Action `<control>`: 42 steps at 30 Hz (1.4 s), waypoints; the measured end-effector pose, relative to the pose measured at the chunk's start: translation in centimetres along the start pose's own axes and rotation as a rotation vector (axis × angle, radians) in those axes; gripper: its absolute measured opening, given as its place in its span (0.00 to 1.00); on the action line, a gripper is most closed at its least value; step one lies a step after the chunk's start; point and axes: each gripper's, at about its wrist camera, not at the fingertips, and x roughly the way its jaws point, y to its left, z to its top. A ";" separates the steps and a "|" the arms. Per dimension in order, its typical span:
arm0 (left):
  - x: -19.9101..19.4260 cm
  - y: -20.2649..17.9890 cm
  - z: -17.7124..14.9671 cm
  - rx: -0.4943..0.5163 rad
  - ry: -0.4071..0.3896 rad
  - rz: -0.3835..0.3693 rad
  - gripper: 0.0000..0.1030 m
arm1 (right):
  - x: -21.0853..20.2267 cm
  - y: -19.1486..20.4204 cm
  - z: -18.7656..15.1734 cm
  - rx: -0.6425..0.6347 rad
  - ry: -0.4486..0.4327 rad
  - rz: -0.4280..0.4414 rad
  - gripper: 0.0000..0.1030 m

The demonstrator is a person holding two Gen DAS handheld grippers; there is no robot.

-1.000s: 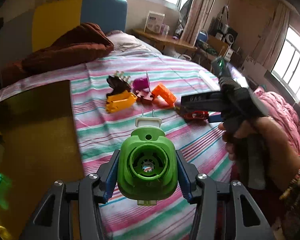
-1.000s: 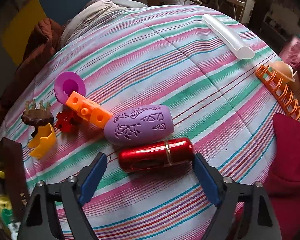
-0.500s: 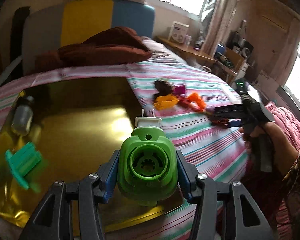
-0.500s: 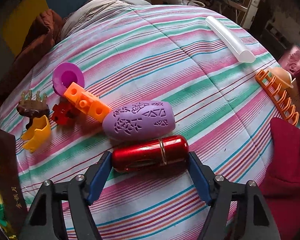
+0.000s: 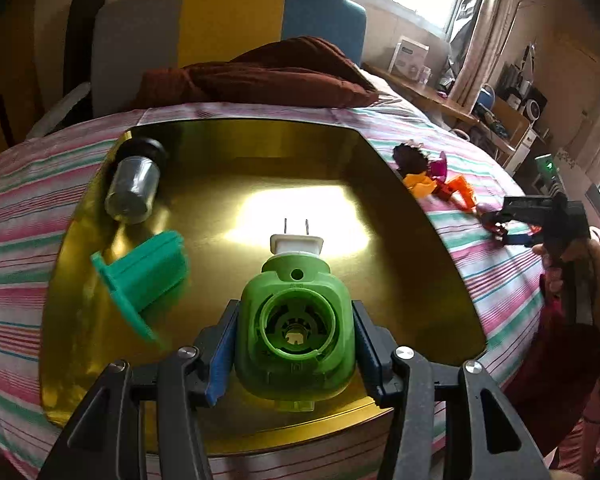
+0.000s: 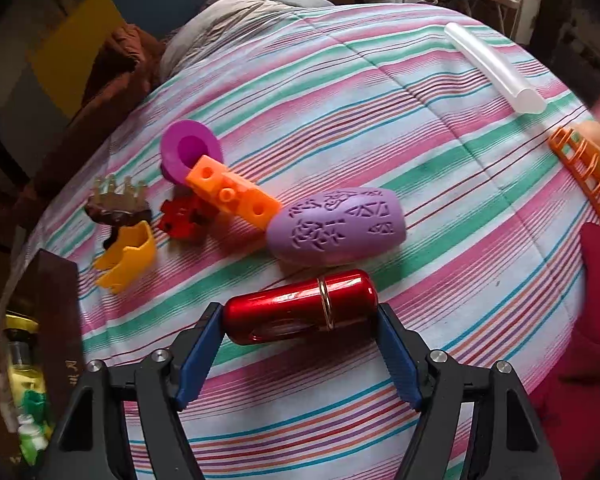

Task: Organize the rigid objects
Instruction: 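Grasp the red cylinder with the right tool while left holds the green piece, then lower the lime-green piece into the gold tray and open the left tool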

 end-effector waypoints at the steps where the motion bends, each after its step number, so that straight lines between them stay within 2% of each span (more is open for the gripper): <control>1: 0.0 0.2 -0.1 0.011 0.003 0.008 0.51 | -0.1 -0.1 0.0 0.007 0.000 0.019 0.73; 9: 0.3 2.5 -0.7 0.076 0.048 0.076 0.51 | -1.4 -0.2 -0.8 0.035 -0.008 0.091 0.73; 18: 0.4 4.8 -1.5 0.048 0.068 0.151 0.51 | -1.6 0.2 -0.5 0.067 -0.034 0.231 0.73; 22: -0.1 4.8 -1.9 0.021 0.044 0.196 0.52 | -1.7 0.5 -0.7 0.055 -0.034 0.229 0.73; 25: -0.9 4.8 -2.6 0.000 0.012 0.199 0.52 | -1.6 0.7 -0.6 0.052 -0.035 0.226 0.73; 31: -3.5 4.0 -3.5 0.007 -0.088 0.220 0.52 | -1.9 0.2 -0.6 0.051 -0.036 0.233 0.73; 35: -4.8 4.1 -3.5 -0.033 -0.145 0.223 0.52 | -2.0 0.2 -0.6 0.053 -0.040 0.260 0.73; 38: -4.9 4.2 -2.8 -0.076 -0.148 0.210 0.52 | -2.2 0.2 -0.7 0.058 -0.045 0.285 0.73; 42: -5.0 3.8 -2.4 -0.117 -0.136 0.171 0.52 | -2.3 0.6 -0.7 0.042 -0.048 0.273 0.73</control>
